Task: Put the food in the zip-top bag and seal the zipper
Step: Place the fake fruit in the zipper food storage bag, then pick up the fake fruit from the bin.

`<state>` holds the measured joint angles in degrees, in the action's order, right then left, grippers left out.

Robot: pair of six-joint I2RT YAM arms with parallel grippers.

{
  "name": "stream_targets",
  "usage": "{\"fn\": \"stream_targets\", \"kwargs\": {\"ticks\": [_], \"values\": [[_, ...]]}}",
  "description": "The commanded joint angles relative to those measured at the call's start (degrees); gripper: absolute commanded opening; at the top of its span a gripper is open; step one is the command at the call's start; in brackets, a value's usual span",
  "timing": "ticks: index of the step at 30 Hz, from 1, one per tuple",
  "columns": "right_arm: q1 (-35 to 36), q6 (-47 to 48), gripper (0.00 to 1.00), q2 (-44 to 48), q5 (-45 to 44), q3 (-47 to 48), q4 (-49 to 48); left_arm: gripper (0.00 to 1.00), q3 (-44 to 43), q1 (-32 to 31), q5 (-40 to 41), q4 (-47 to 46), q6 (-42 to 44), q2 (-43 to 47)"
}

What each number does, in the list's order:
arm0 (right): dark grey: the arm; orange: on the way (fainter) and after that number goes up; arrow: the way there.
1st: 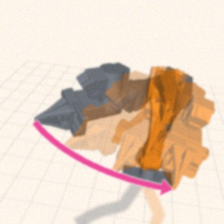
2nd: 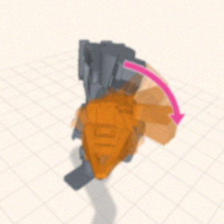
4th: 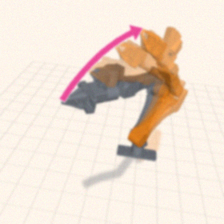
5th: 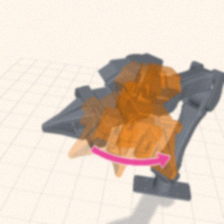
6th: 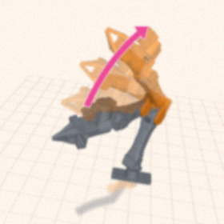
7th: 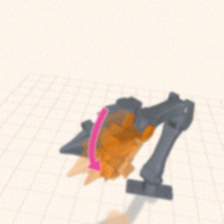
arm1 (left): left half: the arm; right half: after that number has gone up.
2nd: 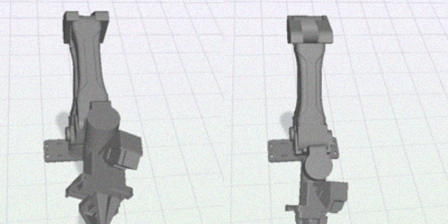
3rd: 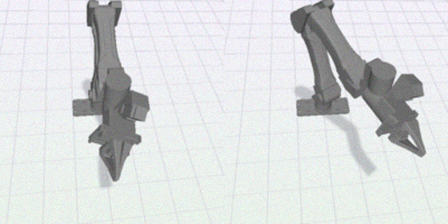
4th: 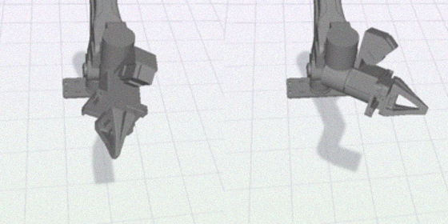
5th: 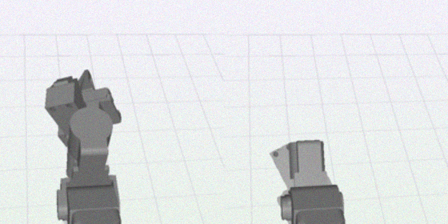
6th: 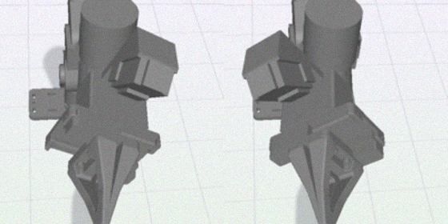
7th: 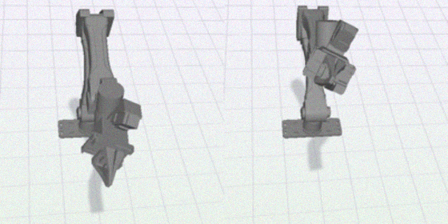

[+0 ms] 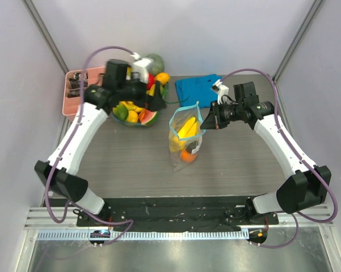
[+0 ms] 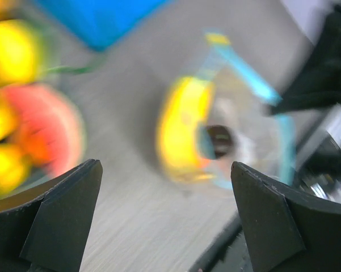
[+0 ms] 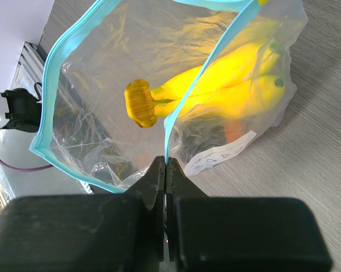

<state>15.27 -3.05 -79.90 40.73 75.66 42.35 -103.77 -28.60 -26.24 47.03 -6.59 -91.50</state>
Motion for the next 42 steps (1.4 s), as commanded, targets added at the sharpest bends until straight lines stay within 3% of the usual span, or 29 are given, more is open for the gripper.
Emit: {"fn": "stream_targets", "kwargs": {"ticks": [1,5,9,19,26,29,33,42], "values": [[0.2,1.47,0.01,1.59,-0.3,0.72,-0.69,0.98,8.28,12.23,5.3,-2.37,-1.41,6.16],[0.29,1.64,0.01,1.5,-0.21,0.54,-0.86,0.98,15.16,22.33,10.94,-5.8,0.17,4.51],[0.29,1.55,0.01,1.24,-0.12,0.54,-0.95,0.98,15.0,24.55,18.75,-8.09,2.54,-1.02],[0.29,1.55,0.01,0.36,-0.56,0.63,-1.13,1.0,9.73,24.56,24.91,-13.71,1.67,-14.82],[0.29,1.55,0.01,-0.17,-0.83,0.72,-1.13,0.99,9.89,22.1,29.84,-15.47,1.75,-18.09],[0.2,1.55,0.01,-0.17,-1.09,0.81,-1.13,0.9,10.16,21.92,30.81,-15.56,1.93,-17.92],[0.29,1.73,0.01,0.01,-1.18,0.72,-0.95,0.69,10.6,21.92,30.46,-14.07,1.67,-15.38],[0.2,1.64,0.01,0.0,-1.0,0.46,-1.04,0.41,10.61,22.01,27.12,-9.85,-0.97,-8.34]]}}
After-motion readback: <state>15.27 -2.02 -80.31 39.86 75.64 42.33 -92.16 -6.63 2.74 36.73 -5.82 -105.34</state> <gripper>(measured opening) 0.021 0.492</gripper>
